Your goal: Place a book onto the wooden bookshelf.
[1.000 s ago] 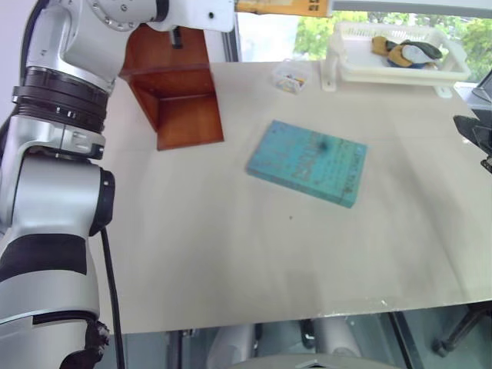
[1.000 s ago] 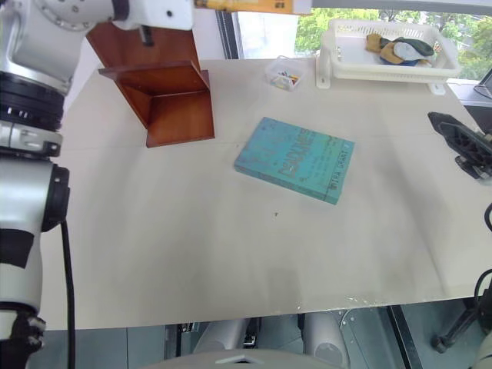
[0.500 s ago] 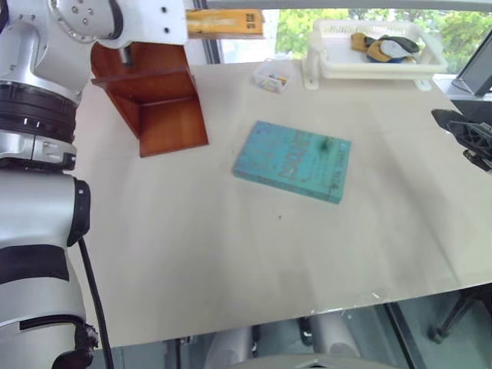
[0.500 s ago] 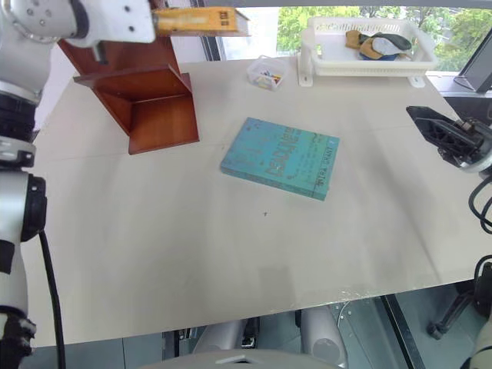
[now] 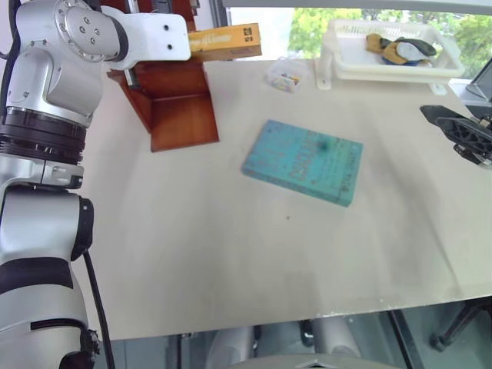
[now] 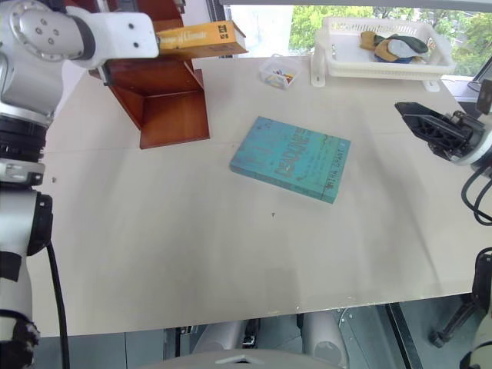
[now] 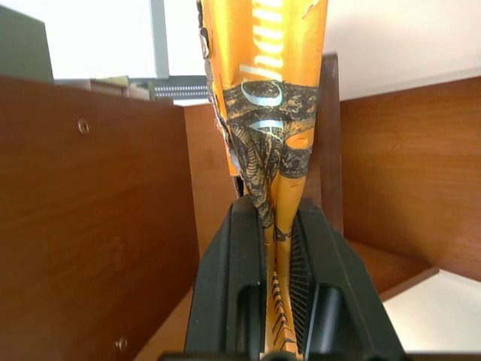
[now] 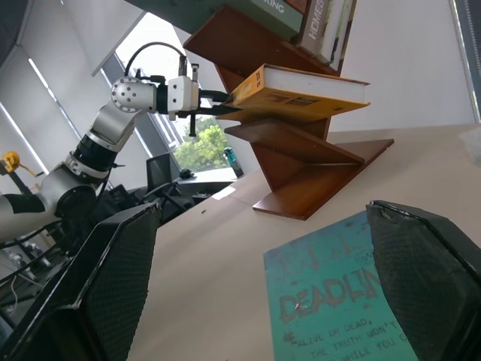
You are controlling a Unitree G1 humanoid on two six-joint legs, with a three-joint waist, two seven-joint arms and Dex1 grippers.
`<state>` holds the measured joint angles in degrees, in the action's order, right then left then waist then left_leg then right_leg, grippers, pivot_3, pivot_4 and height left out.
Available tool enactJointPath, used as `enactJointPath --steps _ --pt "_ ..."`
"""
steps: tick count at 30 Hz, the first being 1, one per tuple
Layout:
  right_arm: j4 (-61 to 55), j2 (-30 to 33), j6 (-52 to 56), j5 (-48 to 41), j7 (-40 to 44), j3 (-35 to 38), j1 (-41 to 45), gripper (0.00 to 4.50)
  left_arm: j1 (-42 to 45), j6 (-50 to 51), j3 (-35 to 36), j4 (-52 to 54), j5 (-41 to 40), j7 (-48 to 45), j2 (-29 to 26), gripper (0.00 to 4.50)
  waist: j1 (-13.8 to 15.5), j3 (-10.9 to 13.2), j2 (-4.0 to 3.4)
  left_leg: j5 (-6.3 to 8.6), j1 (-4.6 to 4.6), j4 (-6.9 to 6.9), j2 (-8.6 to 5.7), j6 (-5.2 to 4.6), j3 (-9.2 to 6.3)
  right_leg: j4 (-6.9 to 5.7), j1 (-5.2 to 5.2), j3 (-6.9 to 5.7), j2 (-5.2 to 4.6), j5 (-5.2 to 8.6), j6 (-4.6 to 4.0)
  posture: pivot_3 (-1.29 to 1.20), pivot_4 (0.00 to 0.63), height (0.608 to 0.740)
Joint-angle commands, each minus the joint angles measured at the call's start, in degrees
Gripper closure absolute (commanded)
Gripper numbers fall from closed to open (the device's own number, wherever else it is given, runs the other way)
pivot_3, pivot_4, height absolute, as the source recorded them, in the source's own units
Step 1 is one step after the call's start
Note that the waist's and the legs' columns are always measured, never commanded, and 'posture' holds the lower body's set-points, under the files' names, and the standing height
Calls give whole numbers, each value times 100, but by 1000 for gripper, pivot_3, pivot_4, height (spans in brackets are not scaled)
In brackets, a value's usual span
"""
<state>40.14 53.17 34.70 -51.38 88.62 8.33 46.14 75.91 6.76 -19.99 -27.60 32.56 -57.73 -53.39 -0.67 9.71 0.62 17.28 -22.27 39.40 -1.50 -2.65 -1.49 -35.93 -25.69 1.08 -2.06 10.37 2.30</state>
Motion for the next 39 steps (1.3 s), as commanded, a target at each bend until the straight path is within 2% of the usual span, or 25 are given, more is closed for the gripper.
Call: enactJointPath --steps 1,10,11,12,14,20,26,29,33,36,39 --pt "-66 117 -99 -137 388 -43 181 0 -2 85 279 77 92 70 -327 4479 -15 0 0 0 3 0 0 0 3 -1 0 3 0 0 0 0 150 740" --pt "-242 65 -140 -222 388 -231 303 0 -176 214 316 -29 107 97 -574 4479 -17 0 0 0 11 6 -1 -1 9 -3 1 9 0 0 0 0 150 740" --pt "-244 62 -149 -227 388 -241 314 0 -187 223 321 -31 98 86 -581 3737 -18 0 0 0 12 5 0 0 10 -4 1 10 1 0 0 0 150 740" --pt "-257 59 -153 -231 388 -244 315 0 -203 229 330 -24 87 75 -593 3533 -21 0 0 0 12 5 1 0 10 -5 1 10 2 0 0 0 150 740" --pt "-280 50 -156 -243 388 -252 347 0 -217 231 333 -40 83 83 -599 2805 -22 0 0 0 13 4 2 0 10 -5 1 11 2 0 0 0 150 740" --pt "-312 54 -195 -240 388 -269 367 0 -172 245 369 -84 119 207 -601 89 2 0 0 0 13 6 -1 -1 11 -5 2 11 -1 0 0 0 150 740" --pt "-325 94 -210 -223 388 -195 296 0 -73 249 513 75 41 157 -731 34 6 -1 0 0 9 6 -2 0 5 -8 2 6 -2 -1 0 0 150 740" --pt "-425 206 -153 -242 388 -81 141 0 -312 519 1066 587 -790 -357 -734 34 -1 0 1 0 4 5 -1 0 4 -13 0 5 -2 -1 0 0 150 740" --pt "-618 425 -46 -278 388 94 -236 0 -1118 1400 1994 1875 -2153 -1066 -610 34 6 -3 -5 1 -3 5 2 0 -1 -6 -3 -3 -12 0 0 0 150 740" --pt "-726 704 -231 -55 388 148 -891 0 -1963 2482 2871 3304 -3365 -1082 -107 34 63 -8 -8 0 -7 9 2 0 -8 -2 -1 -9 -13 -1 0 0 150 740" --pt "-858 886 -524 171 388 254 -1622 0 -3066 3380 3583 4597 -4234 -967 241 34 84 -8 -1 1 -17 40 5 -1 -14 3 2 -15 -28 -3 2 0 150 740"
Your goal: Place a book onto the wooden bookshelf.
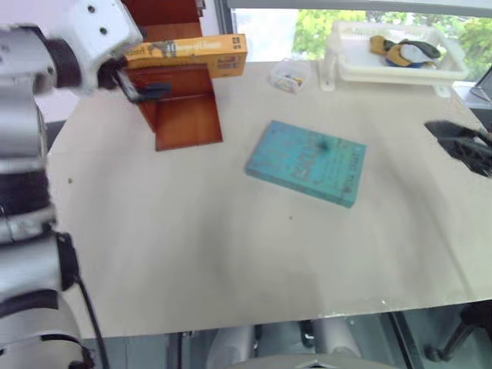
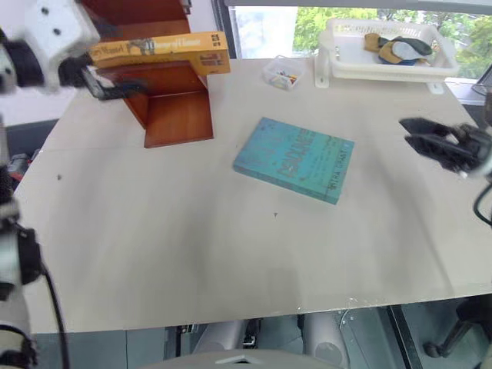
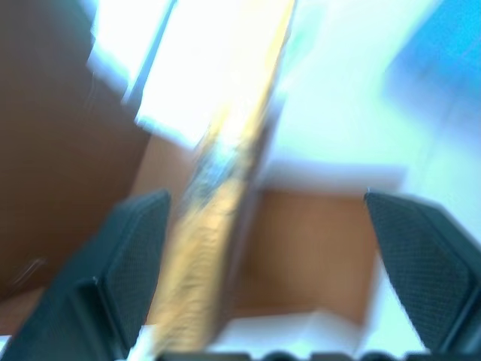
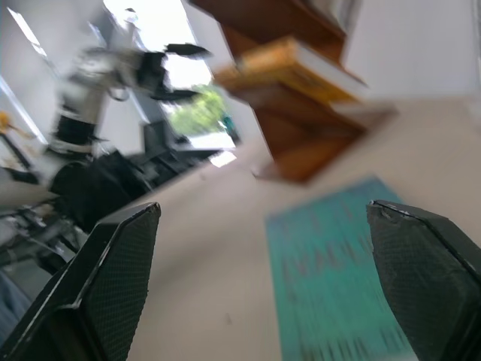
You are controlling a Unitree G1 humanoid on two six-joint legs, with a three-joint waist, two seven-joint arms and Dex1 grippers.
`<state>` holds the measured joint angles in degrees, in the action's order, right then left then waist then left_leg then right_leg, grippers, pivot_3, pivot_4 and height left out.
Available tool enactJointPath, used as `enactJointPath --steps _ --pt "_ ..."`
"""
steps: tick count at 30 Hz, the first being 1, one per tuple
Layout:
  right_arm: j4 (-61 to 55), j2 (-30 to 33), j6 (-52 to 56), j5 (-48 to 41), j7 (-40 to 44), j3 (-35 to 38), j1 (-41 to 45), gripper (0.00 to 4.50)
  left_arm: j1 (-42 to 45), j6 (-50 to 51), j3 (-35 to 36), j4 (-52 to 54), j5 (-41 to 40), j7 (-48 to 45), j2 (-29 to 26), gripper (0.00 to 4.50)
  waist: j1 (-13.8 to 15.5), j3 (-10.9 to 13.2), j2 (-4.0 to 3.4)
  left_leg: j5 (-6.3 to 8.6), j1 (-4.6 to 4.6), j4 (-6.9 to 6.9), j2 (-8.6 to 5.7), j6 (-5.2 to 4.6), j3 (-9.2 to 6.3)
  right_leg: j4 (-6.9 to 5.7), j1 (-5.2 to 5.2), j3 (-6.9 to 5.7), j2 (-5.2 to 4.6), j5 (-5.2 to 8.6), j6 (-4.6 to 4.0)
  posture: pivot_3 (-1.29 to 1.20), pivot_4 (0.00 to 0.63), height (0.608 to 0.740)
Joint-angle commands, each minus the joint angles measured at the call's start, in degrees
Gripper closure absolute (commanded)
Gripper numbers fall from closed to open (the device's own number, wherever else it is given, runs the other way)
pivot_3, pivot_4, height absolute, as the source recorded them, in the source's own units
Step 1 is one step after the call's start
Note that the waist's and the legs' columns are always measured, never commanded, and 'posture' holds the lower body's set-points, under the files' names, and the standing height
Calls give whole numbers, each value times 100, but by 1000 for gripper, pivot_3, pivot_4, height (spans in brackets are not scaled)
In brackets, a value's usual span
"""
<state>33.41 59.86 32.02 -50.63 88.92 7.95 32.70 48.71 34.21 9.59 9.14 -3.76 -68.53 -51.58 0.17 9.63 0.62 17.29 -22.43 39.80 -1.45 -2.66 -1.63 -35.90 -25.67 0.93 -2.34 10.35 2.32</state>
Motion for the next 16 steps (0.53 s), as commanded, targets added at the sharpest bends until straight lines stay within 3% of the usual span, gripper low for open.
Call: enactJointPath --steps 1,4,8,16 --pt "-216 231 -333 158 358 335 -429 0 -608 930 788 1198 -812 191 120 34 -14 0 -1 0 4 0 0 0 4 1 0 4 1 0 0 0 150 740" --pt "-262 260 -541 432 357 522 -953 0 -1716 1702 1224 1943 -1403 572 598 34 -53 -3 -6 0 24 11 2 0 14 -17 13 15 -1 0 0 0 150 740" --pt "-222 178 -988 966 229 590 -1541 0 -3277 1326 977 2279 -1321 1065 973 34 -85 -7 -13 15 106 10 9 -24 20 -19 86 25 4 1 -1 0 150 740" --pt "277 -42 -2017 1989 -331 578 -1796 0 -4338 691 773 1503 -1452 1638 1452 34 -93 -6 -8 14 239 9 22 -21 33 1 214 34 33 27 -2 0 150 740"
